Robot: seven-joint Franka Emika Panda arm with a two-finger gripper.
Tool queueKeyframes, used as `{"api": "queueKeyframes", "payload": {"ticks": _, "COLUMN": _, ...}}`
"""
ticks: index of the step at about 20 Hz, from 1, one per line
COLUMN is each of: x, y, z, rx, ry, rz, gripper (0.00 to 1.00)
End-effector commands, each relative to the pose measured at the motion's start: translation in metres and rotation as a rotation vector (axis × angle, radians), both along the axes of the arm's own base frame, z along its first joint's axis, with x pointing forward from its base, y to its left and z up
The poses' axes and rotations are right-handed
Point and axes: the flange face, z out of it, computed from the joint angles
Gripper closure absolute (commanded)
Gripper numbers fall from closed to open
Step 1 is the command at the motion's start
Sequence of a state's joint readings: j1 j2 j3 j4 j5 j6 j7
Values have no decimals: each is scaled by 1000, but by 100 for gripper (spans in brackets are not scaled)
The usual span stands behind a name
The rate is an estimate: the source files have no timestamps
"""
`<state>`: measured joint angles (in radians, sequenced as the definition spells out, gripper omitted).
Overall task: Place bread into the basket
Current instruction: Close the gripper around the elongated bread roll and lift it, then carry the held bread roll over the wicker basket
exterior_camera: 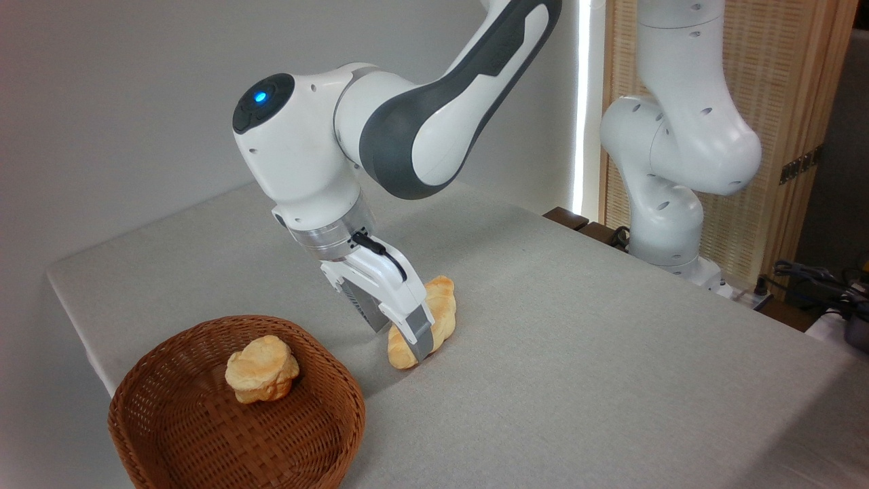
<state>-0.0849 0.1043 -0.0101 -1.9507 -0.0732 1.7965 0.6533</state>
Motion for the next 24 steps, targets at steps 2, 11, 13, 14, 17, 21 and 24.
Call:
{"api": "queueKeyframes", "payload": {"ticks": 2, "x": 4, "y": 3, "z": 0, "rx": 7, "ry": -7, "rz": 14, "gripper": 0}}
{"api": "queueKeyframes", "payload": {"ticks": 11, "x": 5, "y": 3, "z": -3, "rx": 4, "ry": -2, "rz": 9, "gripper": 56}}
{"api": "queueKeyframes", "payload": {"ticks": 13, "x": 5, "y": 3, "z": -1, "rx": 4, "ry": -7, "rz": 9, "gripper": 55}}
{"api": "queueKeyframes", "payload": {"ticks": 14, "x": 5, "y": 3, "z": -2, "rx": 4, "ry": -6, "rz": 8, "gripper": 55}}
{"api": "queueKeyframes", "payload": {"ticks": 17, "x": 7, "y": 3, "z": 0, "rx": 3, "ry": -12, "rz": 7, "gripper": 55}}
{"api": "queueKeyframes", "payload": {"ticks": 21, "x": 11, "y": 0, "z": 20, "rx": 0, "ry": -45, "rz": 1, "gripper": 55}}
{"api": "queueKeyframes", "payload": {"ticks": 24, "x": 15, "y": -2, "z": 49, "rx": -7, "ry": -96, "rz": -4, "gripper": 55}}
